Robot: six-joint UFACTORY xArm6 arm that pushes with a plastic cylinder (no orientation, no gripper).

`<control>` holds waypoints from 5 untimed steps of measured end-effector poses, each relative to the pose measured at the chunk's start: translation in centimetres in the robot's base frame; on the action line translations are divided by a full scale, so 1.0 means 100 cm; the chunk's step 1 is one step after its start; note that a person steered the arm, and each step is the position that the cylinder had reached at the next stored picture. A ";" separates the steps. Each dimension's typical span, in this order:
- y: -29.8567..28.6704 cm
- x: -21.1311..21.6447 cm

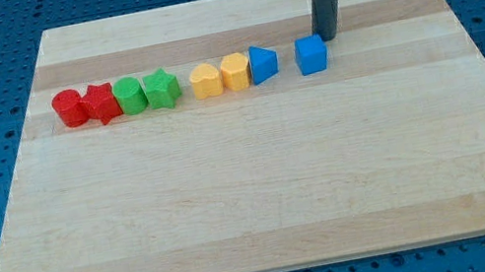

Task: Move the blue cube to the right of the blue triangle

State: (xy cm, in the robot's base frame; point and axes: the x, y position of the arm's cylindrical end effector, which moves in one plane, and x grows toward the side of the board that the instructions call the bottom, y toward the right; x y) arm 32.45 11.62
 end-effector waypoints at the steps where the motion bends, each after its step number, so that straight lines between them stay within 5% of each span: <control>1: 0.000 0.001; 5: 0.000 0.014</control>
